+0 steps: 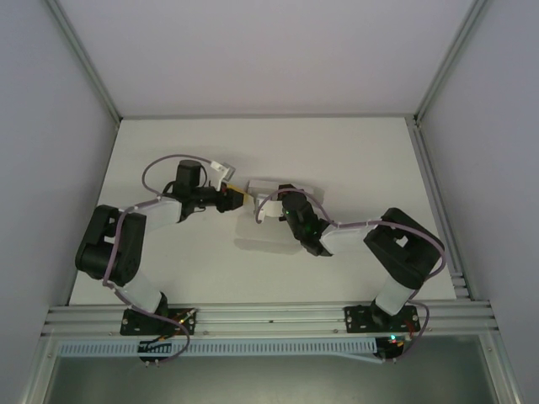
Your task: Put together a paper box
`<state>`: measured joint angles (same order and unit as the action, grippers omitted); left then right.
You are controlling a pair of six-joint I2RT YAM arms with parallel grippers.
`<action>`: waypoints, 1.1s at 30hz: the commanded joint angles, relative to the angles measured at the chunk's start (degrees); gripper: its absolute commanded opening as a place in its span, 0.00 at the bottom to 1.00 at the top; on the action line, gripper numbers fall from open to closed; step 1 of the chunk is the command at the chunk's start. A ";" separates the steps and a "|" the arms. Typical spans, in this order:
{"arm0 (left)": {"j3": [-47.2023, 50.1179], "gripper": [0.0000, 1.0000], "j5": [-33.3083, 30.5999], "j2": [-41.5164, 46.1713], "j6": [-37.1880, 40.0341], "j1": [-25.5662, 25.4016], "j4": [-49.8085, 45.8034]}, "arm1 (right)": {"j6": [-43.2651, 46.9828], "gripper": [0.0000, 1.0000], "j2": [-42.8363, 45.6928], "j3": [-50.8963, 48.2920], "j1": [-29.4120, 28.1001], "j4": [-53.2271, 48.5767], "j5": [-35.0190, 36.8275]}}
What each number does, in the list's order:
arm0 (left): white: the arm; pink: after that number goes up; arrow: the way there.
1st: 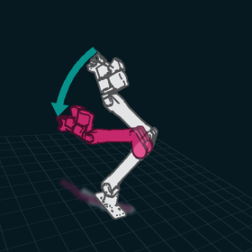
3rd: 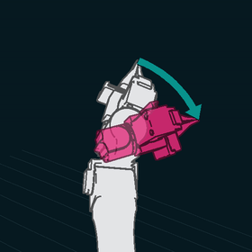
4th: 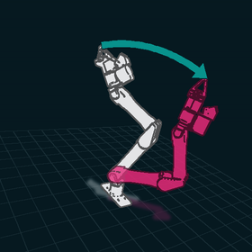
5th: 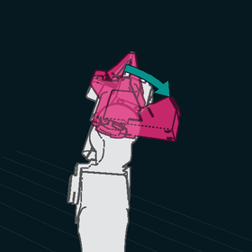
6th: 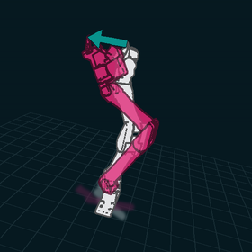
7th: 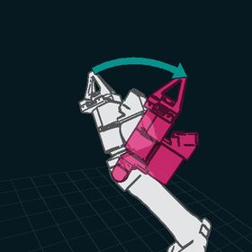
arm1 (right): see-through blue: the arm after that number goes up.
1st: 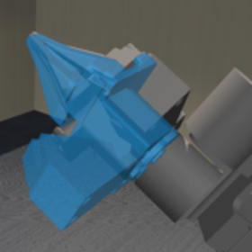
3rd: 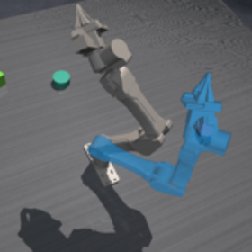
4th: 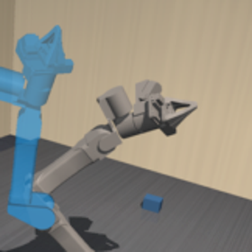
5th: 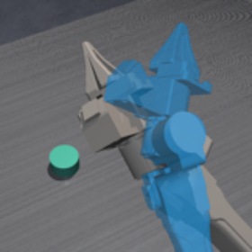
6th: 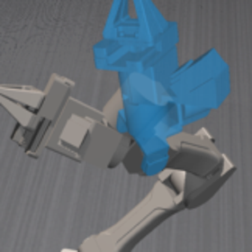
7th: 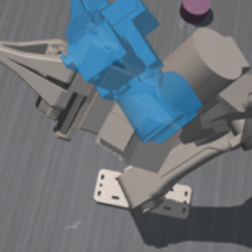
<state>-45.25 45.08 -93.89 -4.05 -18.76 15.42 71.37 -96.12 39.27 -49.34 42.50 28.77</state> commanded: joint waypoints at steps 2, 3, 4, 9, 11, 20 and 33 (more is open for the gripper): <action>0.48 0.40 -3.31 1.43 0.51 -0.24 -0.53 | -1.83 0.00 1.34 -0.27 -0.15 -1.17 1.06; 0.92 0.43 -6.72 2.35 0.36 -0.14 -1.54 | -1.80 0.00 1.37 -0.35 -0.16 -1.16 1.18; 1.45 0.44 -10.46 3.46 0.28 -0.03 -2.69 | -1.84 0.00 1.52 -0.54 -0.14 -1.17 1.32; 4.84 0.67 -18.27 10.33 -1.41 4.42 -3.86 | -2.07 0.00 1.92 -0.68 -0.16 -2.02 1.21; 4.97 0.67 -19.67 11.65 -2.62 7.09 -4.22 | -2.07 0.00 1.72 -0.63 -0.18 -2.02 1.28; -2.77 0.71 -9.51 0.92 1.59 9.58 -7.12 | -2.12 0.00 1.22 0.42 -0.17 -3.05 1.21; -7.16 0.54 -1.22 -7.42 9.01 -1.48 -6.37 | -3.26 0.00 0.06 2.28 -0.06 -5.89 2.09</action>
<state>-52.75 39.83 -101.84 2.61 -19.22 8.45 69.84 -95.57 40.14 -49.23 37.98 30.26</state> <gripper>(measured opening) 0.542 0.048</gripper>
